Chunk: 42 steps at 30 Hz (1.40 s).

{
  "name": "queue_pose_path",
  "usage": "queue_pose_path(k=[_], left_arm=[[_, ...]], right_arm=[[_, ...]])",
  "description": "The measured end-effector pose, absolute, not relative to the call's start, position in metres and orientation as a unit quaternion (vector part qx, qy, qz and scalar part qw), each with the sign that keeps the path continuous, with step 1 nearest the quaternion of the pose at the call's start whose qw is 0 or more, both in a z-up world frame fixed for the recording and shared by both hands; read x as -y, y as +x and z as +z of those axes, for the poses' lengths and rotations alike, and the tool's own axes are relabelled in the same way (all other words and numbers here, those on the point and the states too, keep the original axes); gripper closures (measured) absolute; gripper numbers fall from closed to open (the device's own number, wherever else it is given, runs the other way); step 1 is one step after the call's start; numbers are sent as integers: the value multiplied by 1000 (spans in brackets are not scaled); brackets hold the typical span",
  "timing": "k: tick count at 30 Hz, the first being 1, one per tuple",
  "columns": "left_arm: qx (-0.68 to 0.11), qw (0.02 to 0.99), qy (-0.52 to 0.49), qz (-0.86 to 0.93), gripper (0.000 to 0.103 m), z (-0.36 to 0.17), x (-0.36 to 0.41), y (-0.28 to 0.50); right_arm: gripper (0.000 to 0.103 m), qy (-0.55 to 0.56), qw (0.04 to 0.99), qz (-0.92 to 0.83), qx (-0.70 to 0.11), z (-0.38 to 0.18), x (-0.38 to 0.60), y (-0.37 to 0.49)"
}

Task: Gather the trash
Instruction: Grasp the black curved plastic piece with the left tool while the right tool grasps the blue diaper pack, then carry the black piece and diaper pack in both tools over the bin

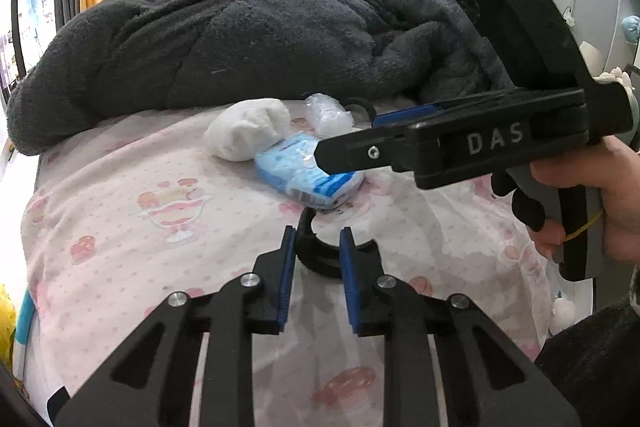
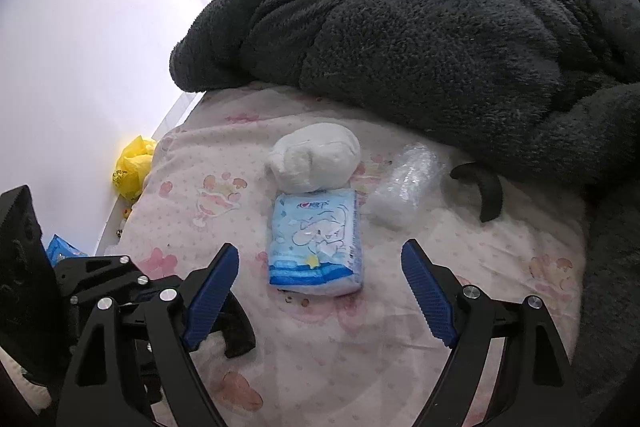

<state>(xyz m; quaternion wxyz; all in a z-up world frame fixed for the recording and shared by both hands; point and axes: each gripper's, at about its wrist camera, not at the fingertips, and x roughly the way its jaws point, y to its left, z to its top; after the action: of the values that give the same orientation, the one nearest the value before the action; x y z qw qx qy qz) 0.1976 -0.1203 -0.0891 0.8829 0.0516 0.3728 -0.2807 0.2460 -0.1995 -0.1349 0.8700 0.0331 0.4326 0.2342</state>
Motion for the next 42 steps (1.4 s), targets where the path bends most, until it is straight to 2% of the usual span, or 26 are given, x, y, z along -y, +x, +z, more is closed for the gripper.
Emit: queue_pose_path(k=[3,5,9,10,16,19,22,28,31,42], left_arm=[[-378,881,51,-279,83,-89,114,198],[-378,881,47,-281,91,-87,110,197],[-373,884,39,-279,93,-82,103,199],[-374,885,34,-277,96,-81,100,200],[-379,883,12,-277,96,-78,89,201],[-377,884,13,-276,97,-76,86,200],[-379,883,10,-276,97,-75,84,199],[-374,888,9,-269,97,-70,75,199],[-370,892,6,-261,97,-66,67,198],[-359,910,-27,-204,97,-49,27,202]], right_arm=[[19,25,869,232,-436,-138,193,249],[19,22,869,228,-438,-140,190,251],[19,14,869,219,-444,-143,184,254],[19,12,868,218,-446,-145,183,255],[19,-9,865,199,-460,-155,171,262],[25,-18,862,193,-468,-159,166,265],[26,-23,861,189,-472,-162,163,266],[37,-28,860,182,-476,-165,157,270],[50,-33,860,176,-478,-165,152,271],[51,-16,852,207,-481,-152,147,254]])
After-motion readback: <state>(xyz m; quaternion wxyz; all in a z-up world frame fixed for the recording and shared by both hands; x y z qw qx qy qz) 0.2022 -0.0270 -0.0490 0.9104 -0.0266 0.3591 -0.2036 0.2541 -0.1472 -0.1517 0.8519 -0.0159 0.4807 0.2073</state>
